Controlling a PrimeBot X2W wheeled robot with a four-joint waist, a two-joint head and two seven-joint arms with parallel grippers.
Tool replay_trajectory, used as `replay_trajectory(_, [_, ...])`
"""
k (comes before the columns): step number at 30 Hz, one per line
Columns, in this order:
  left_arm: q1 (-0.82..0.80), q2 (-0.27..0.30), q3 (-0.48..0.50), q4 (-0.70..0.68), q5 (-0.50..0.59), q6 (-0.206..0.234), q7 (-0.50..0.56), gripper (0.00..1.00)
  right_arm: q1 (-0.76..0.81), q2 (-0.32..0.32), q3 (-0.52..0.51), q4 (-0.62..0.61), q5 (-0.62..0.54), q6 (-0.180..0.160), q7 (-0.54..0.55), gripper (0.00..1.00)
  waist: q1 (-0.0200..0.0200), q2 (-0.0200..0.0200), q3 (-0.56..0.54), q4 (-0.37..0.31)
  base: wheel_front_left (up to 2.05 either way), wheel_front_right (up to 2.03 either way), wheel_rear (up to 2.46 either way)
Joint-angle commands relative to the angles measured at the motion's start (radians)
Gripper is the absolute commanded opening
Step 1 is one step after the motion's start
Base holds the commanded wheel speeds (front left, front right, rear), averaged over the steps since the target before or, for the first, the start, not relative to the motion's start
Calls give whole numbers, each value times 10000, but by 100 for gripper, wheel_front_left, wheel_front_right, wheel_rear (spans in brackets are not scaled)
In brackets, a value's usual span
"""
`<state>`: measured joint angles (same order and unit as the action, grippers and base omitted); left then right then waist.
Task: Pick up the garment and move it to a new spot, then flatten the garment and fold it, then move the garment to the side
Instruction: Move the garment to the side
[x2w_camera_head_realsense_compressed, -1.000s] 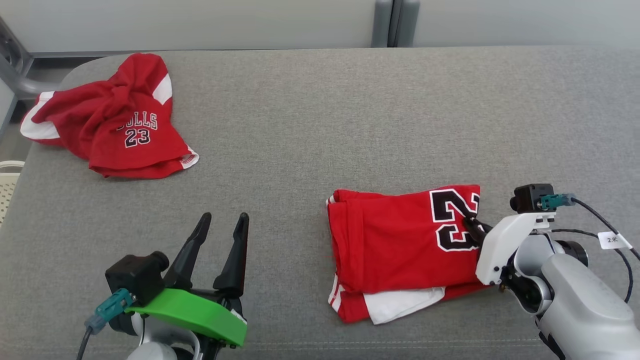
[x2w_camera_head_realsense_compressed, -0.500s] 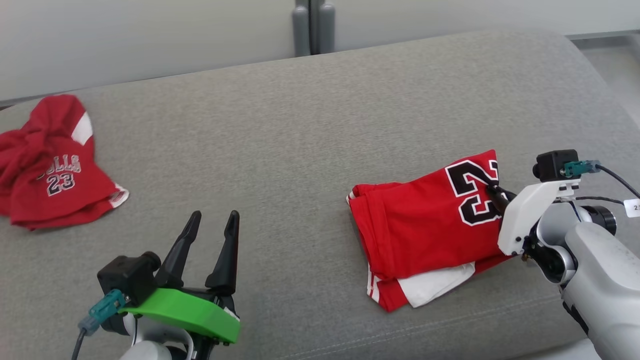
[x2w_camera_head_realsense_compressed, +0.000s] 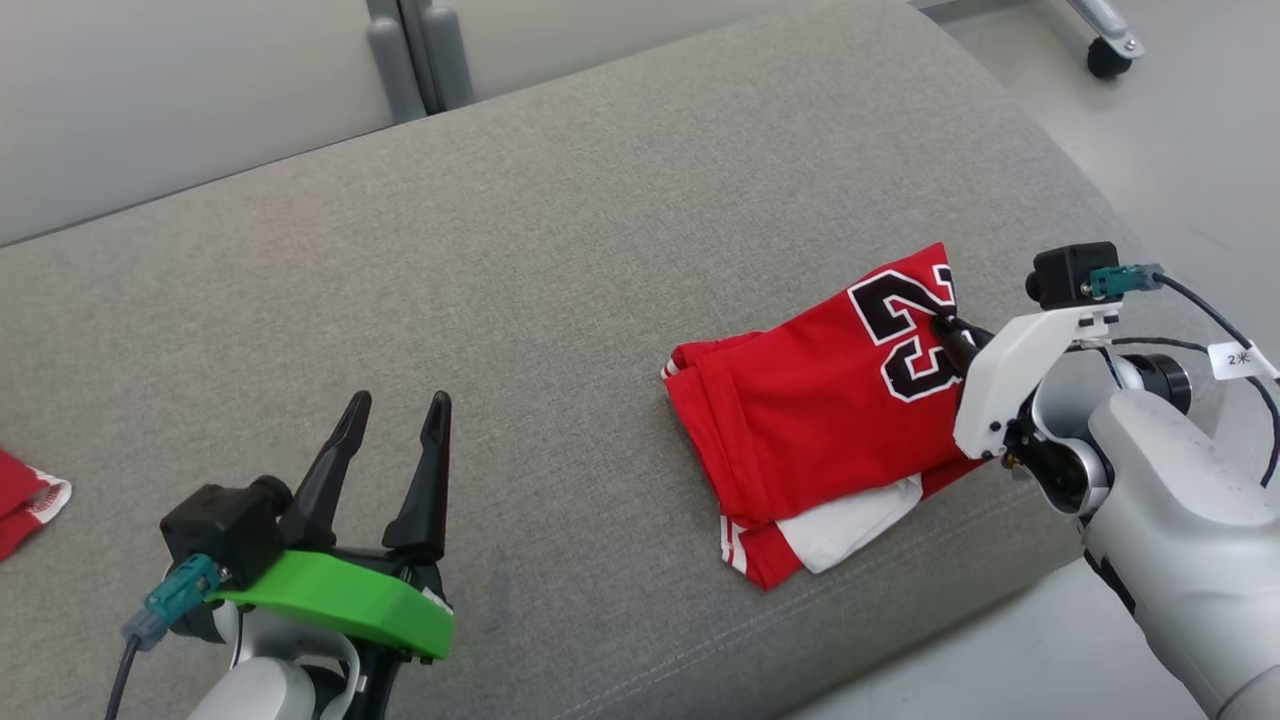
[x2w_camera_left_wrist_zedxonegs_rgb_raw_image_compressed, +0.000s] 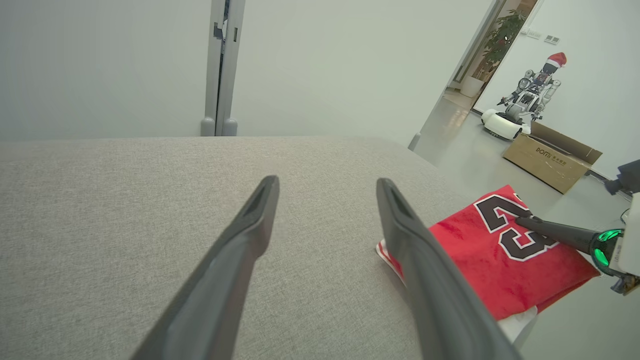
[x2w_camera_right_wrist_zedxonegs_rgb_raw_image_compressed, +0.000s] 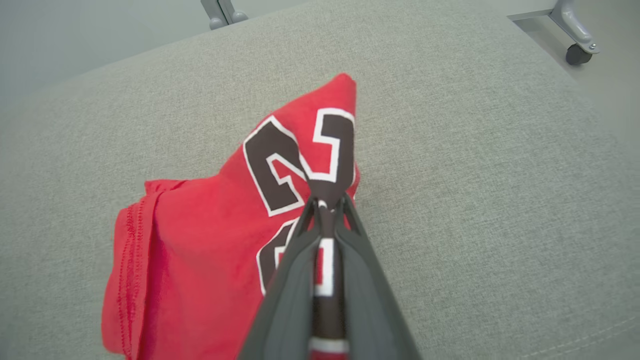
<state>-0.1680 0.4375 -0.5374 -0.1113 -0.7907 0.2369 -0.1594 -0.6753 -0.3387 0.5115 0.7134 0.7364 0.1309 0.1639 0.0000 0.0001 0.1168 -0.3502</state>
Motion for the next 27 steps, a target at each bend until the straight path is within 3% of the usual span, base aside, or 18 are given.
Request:
replay_trajectory(1, [-190, 119, 74, -9, 75, 25, 0, 100, -200, 80, 8, 37, 39, -5, -93, 0, 0, -1, 304, -175, 0, 0, 0])
replay_trajectory(8, [-300, 365, 257, -351, 121, 194, 111, 100, -1183, 28, -64, 719, -130, -5, -380, 0, 0, -1, 705, 197, 0, 0, 0])
replay_trajectory(20, [-686, 841, 685, -1426, 281, 600, 409, 100, -2958, -1517, -416, 1754, -511, -5, -793, 0, 0, -1, 1827, 758, 0, 0, 0])
replay_trajectory(27, [-1148, 1144, 836, -2155, 513, 856, 724, 100, -3682, -2001, -851, 2490, -619, -5, -1257, 0, 0, -1, 2738, 745, 0, 0, 0])
